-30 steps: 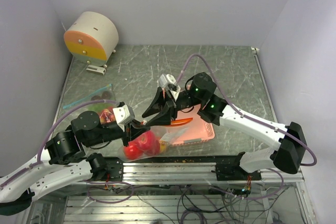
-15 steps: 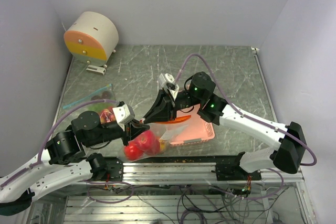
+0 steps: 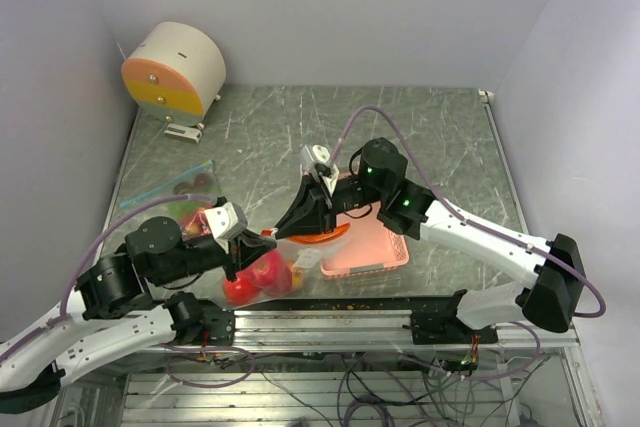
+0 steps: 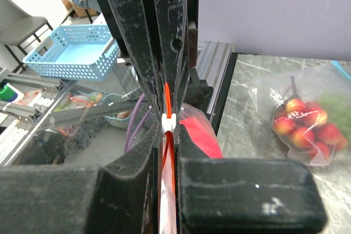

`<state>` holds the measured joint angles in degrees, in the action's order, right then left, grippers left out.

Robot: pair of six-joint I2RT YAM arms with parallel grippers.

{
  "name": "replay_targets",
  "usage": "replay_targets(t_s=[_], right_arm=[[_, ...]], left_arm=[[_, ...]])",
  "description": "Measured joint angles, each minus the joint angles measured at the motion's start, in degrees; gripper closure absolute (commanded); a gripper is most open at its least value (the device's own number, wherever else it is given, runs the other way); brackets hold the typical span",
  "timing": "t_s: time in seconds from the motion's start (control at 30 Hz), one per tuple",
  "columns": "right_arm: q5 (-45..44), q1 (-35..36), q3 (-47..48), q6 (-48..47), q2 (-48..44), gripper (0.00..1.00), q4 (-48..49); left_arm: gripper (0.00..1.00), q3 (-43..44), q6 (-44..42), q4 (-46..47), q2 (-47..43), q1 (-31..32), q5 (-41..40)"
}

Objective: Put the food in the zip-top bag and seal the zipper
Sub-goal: Zip the zipper food storage bag.

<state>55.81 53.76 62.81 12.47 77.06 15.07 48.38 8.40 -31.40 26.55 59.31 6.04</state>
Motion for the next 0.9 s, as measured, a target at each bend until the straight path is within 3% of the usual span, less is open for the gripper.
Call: replay_targets(t_s=[0.47,0.9], right_arm=[[-2.1,-1.0,-0.3,-5.5,-1.7,0.94,-6.3],[-4.1,-4.9,-5.7,-11.7,-7.4,0.95,-9.1]], left_arm=[[0.93,2.7,0.0,-4.2,-3.6,0.0,-2.3],[0.93,9.5,0.0,-10.7,-9.8,0.0,-9.5]])
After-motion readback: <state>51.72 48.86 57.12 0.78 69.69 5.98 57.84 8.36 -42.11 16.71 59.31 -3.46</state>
